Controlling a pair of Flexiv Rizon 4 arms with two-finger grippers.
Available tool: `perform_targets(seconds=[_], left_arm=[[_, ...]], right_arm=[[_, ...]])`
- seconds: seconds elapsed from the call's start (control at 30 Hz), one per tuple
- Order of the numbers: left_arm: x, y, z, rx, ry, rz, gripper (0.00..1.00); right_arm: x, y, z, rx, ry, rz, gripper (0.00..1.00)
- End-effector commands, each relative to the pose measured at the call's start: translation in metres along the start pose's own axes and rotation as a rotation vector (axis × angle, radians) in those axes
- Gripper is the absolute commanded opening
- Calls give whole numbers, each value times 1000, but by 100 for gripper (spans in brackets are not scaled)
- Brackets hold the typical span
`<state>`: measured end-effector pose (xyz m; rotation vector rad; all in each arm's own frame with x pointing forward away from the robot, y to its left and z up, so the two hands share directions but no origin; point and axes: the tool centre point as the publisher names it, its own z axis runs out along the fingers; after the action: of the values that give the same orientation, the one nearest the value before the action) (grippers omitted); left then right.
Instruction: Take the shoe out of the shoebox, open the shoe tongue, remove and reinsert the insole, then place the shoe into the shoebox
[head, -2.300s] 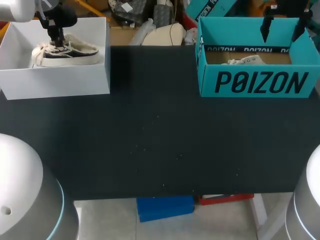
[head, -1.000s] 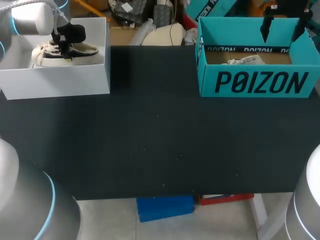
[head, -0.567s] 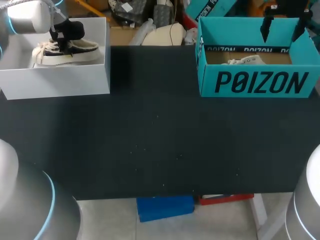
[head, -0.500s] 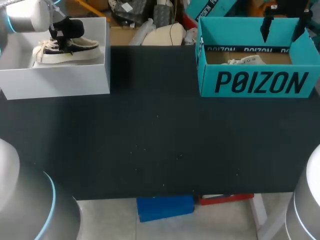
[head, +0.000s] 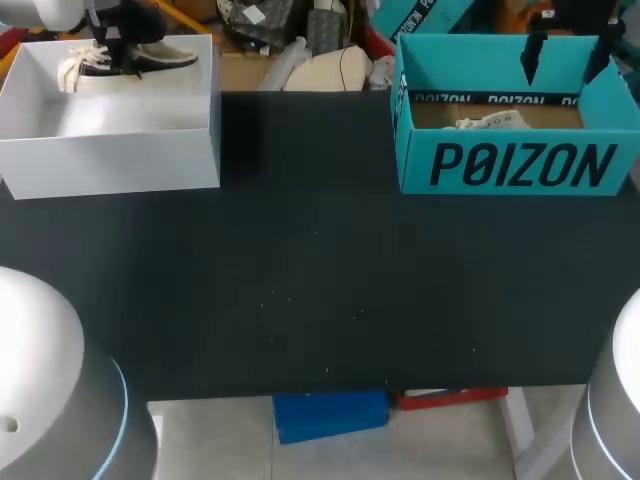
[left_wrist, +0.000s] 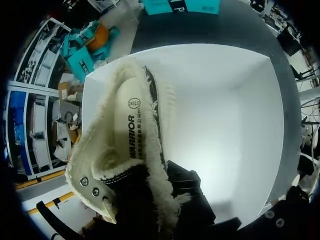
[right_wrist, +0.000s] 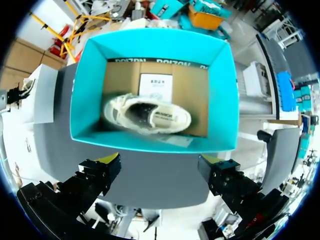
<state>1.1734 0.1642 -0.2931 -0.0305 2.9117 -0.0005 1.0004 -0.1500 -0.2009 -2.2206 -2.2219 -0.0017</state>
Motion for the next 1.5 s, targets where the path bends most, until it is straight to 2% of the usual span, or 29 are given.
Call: perform_targets(seconds=[0.03, 0.1, 0.17, 0.3, 0.5, 0.63, 0.87, 1.03, 1.23, 1.5], left_arm=[[55, -18, -138, -27, -172, -8, 0], [67, -29, -162, -39, -221, -8, 0], [80, -41, -179, -89, -282, 7, 0], [123, -75, -214, -83, -330, -1, 0], [190, -127, -238, -61, -361, -30, 0], [235, -161, -240, -36, -370, -29, 0], [303, -213, -220, -1, -336, -8, 0], [335, -239, -191, 1, -293, -10, 0], [354, -263, -145, -10, -251, -10, 0], [368, -292, -79, -5, -203, 15, 0]], right_arm=[[0, 0, 0, 0, 0, 0, 100], [0, 0, 0, 0, 0, 0, 100], [0, 0, 0, 0, 0, 0, 100], [0, 0, 0, 0, 0, 0, 100], [0, 0, 0, 0, 0, 0, 100], [0, 0, 0, 0, 0, 0, 100], [0, 0, 0, 0, 0, 0, 100], [0, 0, 0, 0, 0, 0, 100], [0, 0, 0, 0, 0, 0, 100], [0, 0, 0, 0, 0, 0, 100]])
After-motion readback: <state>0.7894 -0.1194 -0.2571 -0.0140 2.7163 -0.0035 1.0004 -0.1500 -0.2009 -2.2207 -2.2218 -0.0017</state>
